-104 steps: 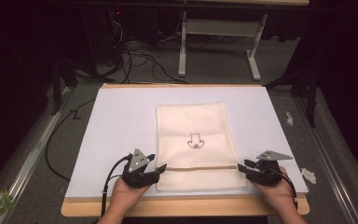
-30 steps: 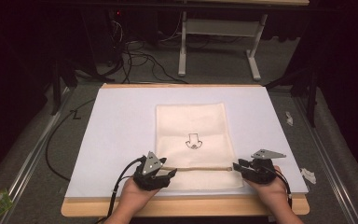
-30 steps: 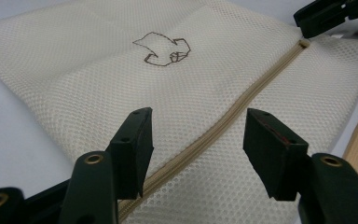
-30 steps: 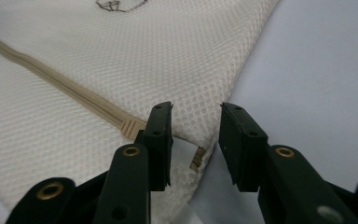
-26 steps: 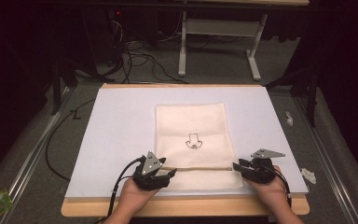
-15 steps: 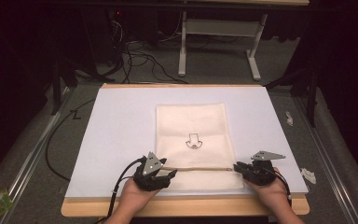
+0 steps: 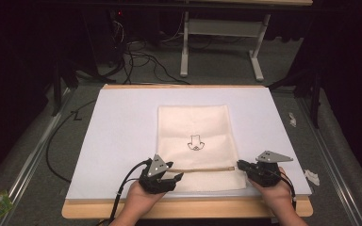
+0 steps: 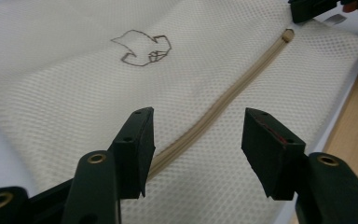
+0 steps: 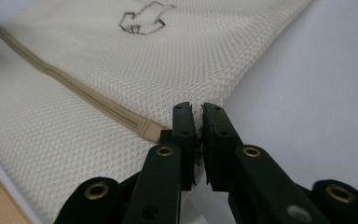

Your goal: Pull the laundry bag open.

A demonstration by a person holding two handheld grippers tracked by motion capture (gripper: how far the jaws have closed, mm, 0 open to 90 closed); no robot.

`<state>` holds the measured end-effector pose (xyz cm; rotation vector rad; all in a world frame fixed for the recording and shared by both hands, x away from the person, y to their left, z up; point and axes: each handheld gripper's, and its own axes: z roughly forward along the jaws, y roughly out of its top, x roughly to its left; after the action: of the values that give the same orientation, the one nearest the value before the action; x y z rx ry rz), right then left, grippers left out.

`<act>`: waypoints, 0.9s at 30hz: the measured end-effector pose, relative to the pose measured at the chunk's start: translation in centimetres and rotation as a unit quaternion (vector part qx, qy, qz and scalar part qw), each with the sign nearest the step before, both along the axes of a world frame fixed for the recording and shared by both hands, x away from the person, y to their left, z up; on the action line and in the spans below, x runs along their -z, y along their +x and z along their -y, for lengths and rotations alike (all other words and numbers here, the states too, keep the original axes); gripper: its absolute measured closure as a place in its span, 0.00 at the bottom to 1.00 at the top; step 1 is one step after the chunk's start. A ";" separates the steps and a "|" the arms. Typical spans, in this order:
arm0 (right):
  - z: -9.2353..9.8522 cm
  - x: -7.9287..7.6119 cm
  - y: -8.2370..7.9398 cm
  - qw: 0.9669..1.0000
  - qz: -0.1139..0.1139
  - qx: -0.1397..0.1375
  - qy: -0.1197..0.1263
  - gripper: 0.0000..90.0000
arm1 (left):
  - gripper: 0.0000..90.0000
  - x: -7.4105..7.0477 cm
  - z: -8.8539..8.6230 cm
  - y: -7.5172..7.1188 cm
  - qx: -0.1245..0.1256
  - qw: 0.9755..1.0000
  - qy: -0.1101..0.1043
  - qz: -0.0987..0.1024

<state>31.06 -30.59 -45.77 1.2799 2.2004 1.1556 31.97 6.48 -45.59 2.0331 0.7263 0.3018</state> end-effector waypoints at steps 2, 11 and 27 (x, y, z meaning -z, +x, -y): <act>-0.1 -0.2 0.0 1.000 0.008 -0.001 -0.001 0.95 | 0.51 0.1 1.1 -0.1 0.010 0.999 -0.026 -0.022; -0.7 -1.2 0.0 1.000 0.028 -0.011 0.004 0.95 | 0.61 0.5 6.9 0.6 0.055 0.994 -0.061 -0.066; -1.2 -2.3 -0.6 0.998 0.056 -0.028 0.012 0.95 | 0.70 0.9 13.8 1.5 0.062 0.997 -0.039 -0.033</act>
<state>30.44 -29.37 -43.42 1.1421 2.1588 1.2476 33.47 -7.32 -46.46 2.0115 0.6378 0.1337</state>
